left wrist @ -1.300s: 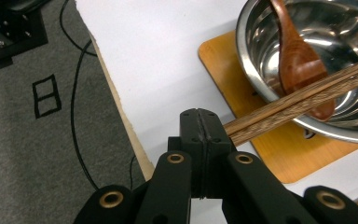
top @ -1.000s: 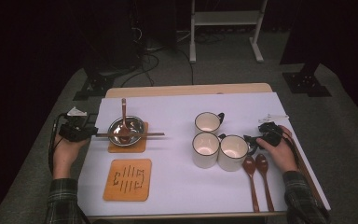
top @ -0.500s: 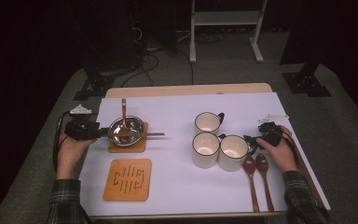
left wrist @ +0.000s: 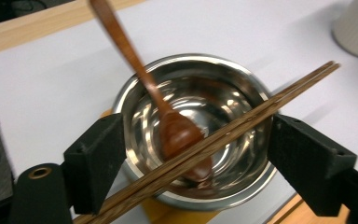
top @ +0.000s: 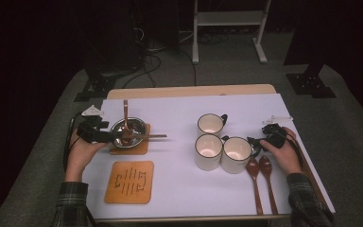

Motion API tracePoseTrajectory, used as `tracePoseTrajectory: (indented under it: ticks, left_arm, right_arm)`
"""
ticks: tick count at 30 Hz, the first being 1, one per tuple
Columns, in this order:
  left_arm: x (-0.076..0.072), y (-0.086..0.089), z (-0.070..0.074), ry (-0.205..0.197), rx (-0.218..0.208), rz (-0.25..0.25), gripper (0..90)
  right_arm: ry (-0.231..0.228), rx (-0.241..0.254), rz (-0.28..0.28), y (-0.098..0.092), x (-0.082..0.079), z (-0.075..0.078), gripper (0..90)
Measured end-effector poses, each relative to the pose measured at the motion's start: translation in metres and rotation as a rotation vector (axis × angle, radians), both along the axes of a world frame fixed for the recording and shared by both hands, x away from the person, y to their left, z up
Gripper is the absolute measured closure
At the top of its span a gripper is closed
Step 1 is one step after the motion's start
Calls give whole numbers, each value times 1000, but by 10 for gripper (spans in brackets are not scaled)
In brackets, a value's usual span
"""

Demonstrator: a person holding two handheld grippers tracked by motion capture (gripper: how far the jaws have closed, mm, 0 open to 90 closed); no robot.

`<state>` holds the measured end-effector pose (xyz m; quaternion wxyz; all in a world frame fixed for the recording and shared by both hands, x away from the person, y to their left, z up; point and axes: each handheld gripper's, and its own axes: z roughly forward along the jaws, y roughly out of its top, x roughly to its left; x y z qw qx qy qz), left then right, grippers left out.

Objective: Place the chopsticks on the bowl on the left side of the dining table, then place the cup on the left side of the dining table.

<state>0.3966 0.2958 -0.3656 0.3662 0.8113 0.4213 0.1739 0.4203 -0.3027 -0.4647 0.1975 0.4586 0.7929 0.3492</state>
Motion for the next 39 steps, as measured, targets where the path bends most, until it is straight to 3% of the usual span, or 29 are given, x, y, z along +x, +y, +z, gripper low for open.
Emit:
tracePoseTrajectory:
  ticks: [19,28,35,39]
  left_arm:
    - [-15,-52,4,-24,11,-117,30]
    - [-26,-79,8,-63,-10,-152,10]
    - [-32,-108,12,-86,-3,-219,10]
    - [-37,-123,13,-102,-19,-258,10]
  right_arm:
    - [-1,1,1,0,0,0,167]
    - [-1,2,1,0,0,0,168]
    - [2,2,0,0,0,0,167]
    - [2,2,0,0,0,0,167]
